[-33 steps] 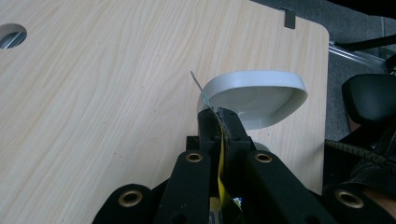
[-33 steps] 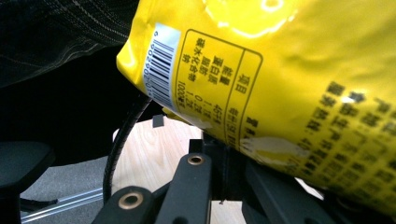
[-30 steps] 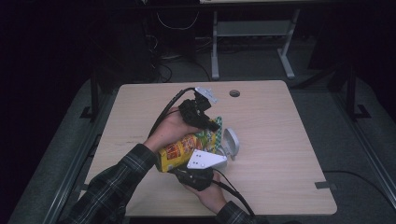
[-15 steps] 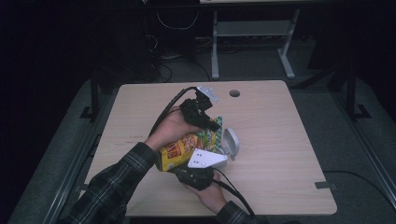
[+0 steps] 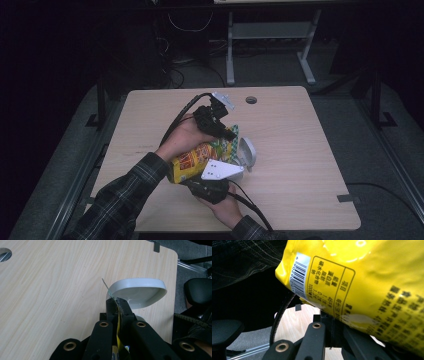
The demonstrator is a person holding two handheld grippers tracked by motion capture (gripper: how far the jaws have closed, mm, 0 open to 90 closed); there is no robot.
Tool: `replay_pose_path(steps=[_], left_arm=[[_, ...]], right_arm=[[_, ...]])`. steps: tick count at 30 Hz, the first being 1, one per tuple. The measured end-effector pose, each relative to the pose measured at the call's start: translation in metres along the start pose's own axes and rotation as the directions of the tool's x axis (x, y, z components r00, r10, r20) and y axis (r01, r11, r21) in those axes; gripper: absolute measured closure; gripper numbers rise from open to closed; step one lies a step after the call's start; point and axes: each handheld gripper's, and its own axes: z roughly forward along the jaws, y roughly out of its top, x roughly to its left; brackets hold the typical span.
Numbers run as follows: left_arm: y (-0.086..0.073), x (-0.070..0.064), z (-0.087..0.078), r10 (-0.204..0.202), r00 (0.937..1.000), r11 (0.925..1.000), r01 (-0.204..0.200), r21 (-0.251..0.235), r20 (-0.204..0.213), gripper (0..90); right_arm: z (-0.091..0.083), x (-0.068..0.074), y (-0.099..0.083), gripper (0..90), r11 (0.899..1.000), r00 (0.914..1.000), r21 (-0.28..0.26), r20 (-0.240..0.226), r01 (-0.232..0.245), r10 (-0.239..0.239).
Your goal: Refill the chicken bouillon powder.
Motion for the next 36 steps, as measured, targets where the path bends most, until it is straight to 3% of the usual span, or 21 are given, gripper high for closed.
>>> replay_pose_path(steps=[36], left_arm=[[-0.0004, -0.0010, -0.0003, 0.002, 1.0000, 1.0000, -0.002, -0.001, -0.004, 89.8]], right_arm=[[0.0008, 0.0008, -0.0003, 90.0, 1.000, 1.0000, -0.001, -0.004, 0.004, -0.004]])
